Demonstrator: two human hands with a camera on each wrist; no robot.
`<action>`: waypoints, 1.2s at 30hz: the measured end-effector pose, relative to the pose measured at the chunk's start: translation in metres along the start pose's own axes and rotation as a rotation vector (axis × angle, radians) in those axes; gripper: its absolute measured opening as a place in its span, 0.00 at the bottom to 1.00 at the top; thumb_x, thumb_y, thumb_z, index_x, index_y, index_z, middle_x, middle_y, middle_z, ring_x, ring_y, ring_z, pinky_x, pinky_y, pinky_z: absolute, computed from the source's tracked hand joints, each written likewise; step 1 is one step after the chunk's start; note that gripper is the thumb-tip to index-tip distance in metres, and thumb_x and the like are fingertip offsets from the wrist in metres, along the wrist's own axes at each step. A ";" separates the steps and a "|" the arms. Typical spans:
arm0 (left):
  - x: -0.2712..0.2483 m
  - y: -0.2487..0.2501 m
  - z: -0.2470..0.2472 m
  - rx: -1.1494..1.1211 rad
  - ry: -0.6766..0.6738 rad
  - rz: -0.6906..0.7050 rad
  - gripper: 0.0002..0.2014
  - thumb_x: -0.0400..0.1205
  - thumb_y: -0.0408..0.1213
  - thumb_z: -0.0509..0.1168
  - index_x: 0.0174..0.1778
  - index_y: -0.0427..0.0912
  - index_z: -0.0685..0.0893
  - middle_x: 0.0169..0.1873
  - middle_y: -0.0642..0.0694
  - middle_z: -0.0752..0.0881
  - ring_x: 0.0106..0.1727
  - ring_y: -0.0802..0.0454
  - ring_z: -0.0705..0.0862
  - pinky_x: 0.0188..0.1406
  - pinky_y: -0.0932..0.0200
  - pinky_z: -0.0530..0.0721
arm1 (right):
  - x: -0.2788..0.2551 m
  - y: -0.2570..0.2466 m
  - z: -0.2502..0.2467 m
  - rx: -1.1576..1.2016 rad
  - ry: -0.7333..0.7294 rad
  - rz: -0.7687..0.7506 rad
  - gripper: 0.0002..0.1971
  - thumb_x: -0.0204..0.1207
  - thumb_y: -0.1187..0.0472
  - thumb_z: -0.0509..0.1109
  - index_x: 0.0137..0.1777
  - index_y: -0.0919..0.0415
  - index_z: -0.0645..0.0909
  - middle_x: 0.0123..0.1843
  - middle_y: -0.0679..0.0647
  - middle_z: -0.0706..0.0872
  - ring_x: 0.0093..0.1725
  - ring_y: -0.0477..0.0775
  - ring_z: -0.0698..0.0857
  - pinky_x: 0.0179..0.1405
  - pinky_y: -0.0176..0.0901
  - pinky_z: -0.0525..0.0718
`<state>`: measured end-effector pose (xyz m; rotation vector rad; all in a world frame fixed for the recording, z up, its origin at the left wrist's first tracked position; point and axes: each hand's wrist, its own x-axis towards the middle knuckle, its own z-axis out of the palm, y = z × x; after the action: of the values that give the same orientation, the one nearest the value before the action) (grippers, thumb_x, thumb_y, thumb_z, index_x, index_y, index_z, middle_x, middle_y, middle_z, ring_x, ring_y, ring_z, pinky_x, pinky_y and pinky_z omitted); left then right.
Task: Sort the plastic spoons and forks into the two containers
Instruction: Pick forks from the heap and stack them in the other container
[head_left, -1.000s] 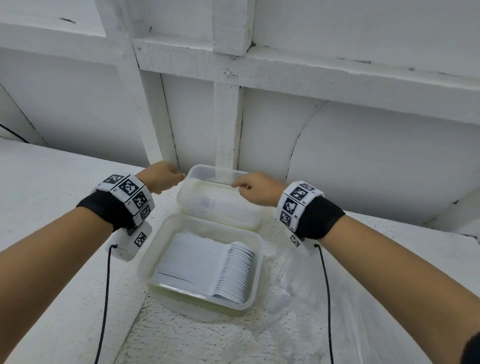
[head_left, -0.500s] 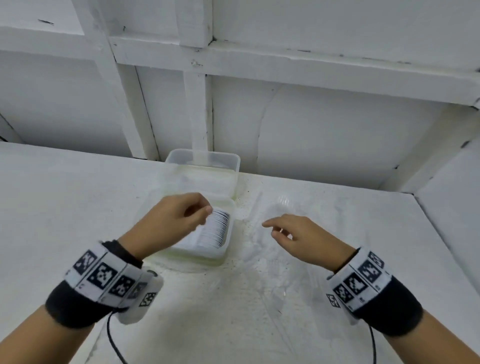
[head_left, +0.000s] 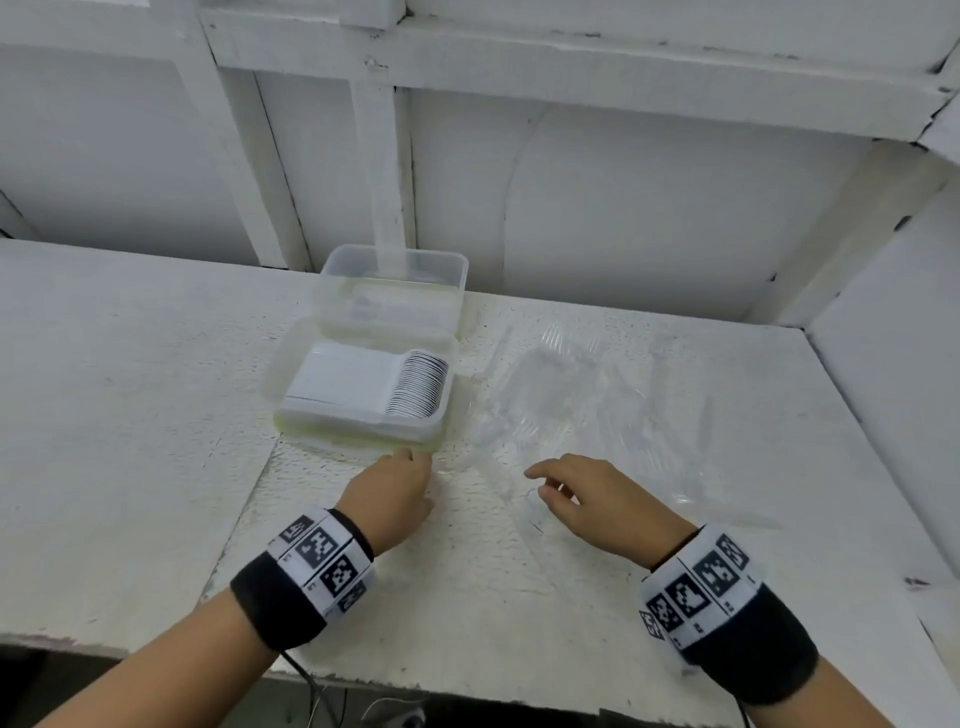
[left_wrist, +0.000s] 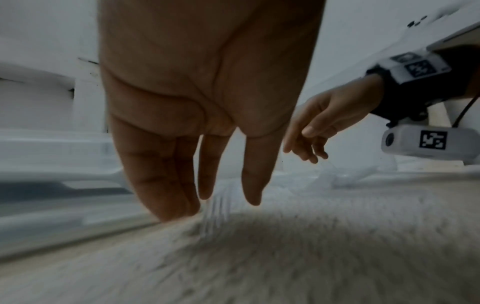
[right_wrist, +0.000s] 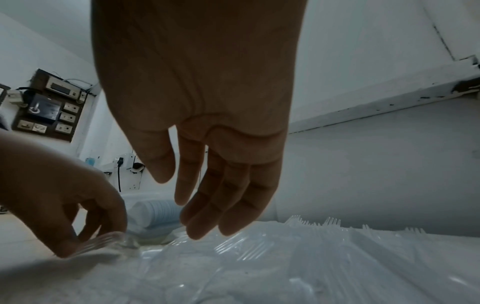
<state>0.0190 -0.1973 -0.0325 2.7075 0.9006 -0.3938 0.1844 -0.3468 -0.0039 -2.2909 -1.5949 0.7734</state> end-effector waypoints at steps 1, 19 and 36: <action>0.001 0.000 0.001 0.006 0.000 -0.004 0.14 0.84 0.38 0.58 0.64 0.36 0.73 0.60 0.39 0.76 0.58 0.42 0.79 0.50 0.55 0.77 | -0.002 -0.001 0.003 -0.001 -0.005 0.000 0.17 0.85 0.55 0.56 0.71 0.51 0.74 0.59 0.50 0.81 0.51 0.44 0.78 0.55 0.33 0.74; -0.031 -0.020 -0.036 -1.605 0.620 -0.160 0.08 0.82 0.34 0.64 0.38 0.43 0.74 0.43 0.43 0.88 0.49 0.48 0.86 0.47 0.55 0.84 | 0.009 -0.022 0.040 -0.343 -0.074 0.147 0.15 0.82 0.57 0.60 0.65 0.62 0.67 0.47 0.57 0.81 0.40 0.55 0.77 0.33 0.42 0.73; -0.015 0.015 -0.022 -1.629 0.467 -0.245 0.03 0.87 0.44 0.56 0.48 0.53 0.73 0.24 0.51 0.67 0.17 0.60 0.62 0.14 0.70 0.60 | -0.033 -0.006 0.016 0.173 0.292 0.079 0.24 0.79 0.65 0.59 0.74 0.52 0.71 0.35 0.50 0.79 0.34 0.47 0.77 0.37 0.37 0.77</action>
<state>0.0204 -0.2102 -0.0049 1.1508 0.9622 0.7005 0.1623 -0.3763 -0.0048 -2.2316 -1.2667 0.5385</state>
